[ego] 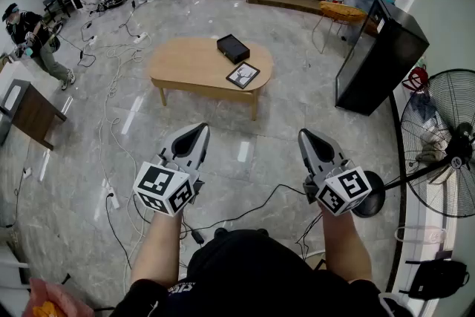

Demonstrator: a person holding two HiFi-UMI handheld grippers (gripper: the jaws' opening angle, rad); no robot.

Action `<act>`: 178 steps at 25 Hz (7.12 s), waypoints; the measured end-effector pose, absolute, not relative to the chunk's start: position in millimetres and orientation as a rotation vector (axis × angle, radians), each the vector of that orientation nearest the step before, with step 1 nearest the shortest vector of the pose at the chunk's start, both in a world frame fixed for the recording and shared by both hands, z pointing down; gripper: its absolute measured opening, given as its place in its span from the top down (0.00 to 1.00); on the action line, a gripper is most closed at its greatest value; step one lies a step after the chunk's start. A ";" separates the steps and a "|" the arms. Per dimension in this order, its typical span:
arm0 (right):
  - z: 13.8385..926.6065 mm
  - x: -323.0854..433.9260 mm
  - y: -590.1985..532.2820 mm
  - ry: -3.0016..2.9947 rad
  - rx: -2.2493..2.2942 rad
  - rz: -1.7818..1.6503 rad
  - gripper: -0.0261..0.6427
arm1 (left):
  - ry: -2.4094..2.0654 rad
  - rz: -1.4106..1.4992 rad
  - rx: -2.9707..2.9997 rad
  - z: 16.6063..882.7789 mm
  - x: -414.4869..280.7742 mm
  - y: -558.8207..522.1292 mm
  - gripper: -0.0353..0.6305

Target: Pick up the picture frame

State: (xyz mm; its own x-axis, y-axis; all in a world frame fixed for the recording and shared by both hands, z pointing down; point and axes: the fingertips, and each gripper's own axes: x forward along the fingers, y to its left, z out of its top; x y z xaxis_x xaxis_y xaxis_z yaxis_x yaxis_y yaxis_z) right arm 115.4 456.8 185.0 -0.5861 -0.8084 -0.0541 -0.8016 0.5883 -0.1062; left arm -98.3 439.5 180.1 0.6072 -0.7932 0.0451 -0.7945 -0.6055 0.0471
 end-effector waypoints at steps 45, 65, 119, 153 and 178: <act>225.1 183.0 391.6 2.710 -1.414 -0.327 0.95 | -1.399 -0.046 2.698 217.6 -65.7 353.2 0.94; 257.3 78.8 209.5 2.768 -1.483 -0.492 0.95 | -1.299 0.033 2.683 249.4 -154.5 175.6 0.93; 420.4 79.3 -207.6 2.785 -1.564 -1.100 0.95 | -1.078 0.295 2.491 386.9 -123.2 -255.4 0.93; 774.5 69.1 -253.7 2.694 -1.613 -1.868 0.92 | -0.876 0.630 2.089 728.3 -102.0 -309.4 0.93; 866.3 54.4 -268.5 2.789 -1.979 -2.041 0.64 | -0.928 0.656 2.047 797.4 -117.7 -308.0 0.92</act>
State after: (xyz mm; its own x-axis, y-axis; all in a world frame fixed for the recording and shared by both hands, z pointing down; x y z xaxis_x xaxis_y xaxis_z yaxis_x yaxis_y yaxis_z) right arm 54.4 -268.5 866.3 -0.2552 -0.1982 0.9464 -0.9620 0.1508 -0.2278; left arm -117.7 -308.0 797.4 0.6004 -0.3870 0.6998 -0.7889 -0.4299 0.4391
